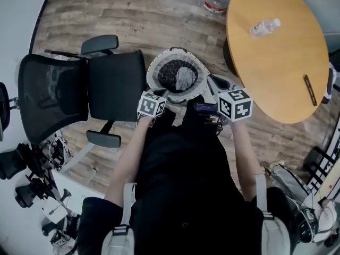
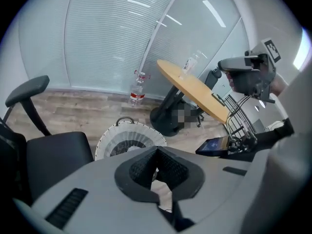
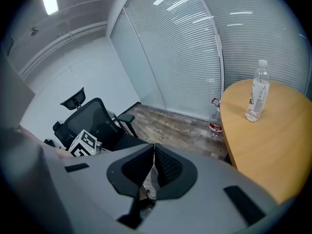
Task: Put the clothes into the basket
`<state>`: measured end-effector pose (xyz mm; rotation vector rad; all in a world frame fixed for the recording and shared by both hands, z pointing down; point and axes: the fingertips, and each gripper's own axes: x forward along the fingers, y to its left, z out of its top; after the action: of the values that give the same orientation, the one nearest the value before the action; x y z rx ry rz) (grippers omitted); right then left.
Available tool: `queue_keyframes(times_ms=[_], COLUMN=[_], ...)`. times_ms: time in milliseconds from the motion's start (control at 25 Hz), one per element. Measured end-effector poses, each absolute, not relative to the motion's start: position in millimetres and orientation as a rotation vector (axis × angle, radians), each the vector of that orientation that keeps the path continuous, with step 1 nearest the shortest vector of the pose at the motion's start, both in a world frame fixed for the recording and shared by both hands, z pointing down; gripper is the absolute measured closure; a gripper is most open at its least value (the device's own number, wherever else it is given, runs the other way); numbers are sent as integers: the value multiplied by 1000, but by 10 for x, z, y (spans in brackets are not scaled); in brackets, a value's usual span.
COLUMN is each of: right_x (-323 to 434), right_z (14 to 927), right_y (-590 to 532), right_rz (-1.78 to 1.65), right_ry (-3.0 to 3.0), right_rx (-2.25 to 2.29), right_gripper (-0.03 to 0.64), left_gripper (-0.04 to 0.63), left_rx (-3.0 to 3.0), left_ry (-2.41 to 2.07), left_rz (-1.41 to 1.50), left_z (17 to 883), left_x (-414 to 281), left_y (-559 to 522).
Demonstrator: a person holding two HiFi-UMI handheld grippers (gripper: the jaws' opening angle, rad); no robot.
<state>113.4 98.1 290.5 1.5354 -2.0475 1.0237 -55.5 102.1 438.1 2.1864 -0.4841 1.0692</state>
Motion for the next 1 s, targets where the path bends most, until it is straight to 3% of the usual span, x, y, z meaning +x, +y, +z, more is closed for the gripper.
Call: queue_keyframes(times_ms=[1000], right_x=[90], right_z=[1888], right_y=[1264], right_rz=[884], right_ry=[-2387], right_rx=[1586], right_gripper=[598], left_gripper=[583], left_rx=[2593], left_ry=[-478], left_rz=[364], left_z=[1960], left_x=[-1174], left_y=[814])
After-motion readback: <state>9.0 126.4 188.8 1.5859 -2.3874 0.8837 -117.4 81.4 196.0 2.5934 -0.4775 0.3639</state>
